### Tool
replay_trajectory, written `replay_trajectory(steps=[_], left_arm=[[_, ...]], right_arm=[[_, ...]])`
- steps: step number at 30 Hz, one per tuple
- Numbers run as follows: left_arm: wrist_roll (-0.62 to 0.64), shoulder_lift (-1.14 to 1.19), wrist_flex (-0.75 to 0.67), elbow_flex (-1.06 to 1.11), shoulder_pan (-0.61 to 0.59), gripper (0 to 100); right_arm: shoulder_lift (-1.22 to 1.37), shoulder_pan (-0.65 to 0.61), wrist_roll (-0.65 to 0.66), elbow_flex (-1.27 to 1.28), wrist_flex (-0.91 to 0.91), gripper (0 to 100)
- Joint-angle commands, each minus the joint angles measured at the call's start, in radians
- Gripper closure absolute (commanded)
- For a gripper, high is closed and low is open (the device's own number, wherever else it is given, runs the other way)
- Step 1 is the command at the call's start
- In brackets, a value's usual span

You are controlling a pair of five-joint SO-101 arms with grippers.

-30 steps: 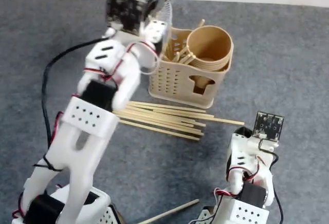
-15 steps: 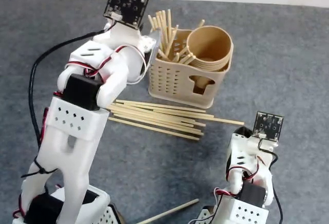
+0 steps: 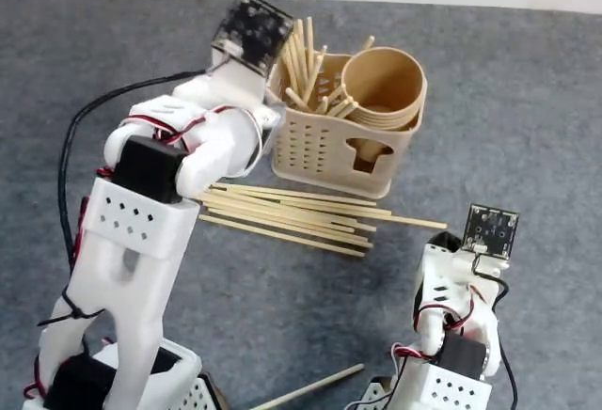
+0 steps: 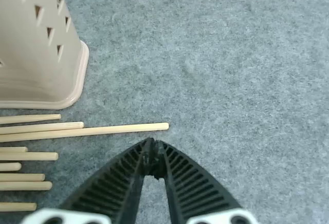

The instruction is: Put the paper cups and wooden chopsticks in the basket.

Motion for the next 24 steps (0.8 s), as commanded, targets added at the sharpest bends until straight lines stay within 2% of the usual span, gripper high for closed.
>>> replay_trajectory(steps=[1, 5, 7, 18, 24], left_arm=[[-0.164, -0.001, 0.103, -0.041, 0.07, 90], [-0.227, 0.001, 0.181, -0.035, 0.12, 90], [-0.262, 0.001, 0.17, 0.015, 0.14, 90], [-0.522, 0.004, -0.055, 0.481, 0.159, 90], [-0.54, 0.107, -0.201, 0.598, 0.157, 90]], right_arm=[[-0.012, 0.008, -0.003, 0.104, -0.022, 99.4], [-0.012, 0.008, -0.003, 0.104, -0.022, 99.4], [-0.012, 0.008, -0.003, 0.104, -0.022, 99.4], [-0.012, 0.008, -0.003, 0.104, -0.022, 99.4], [-0.012, 0.008, -0.003, 0.104, -0.022, 99.4]])
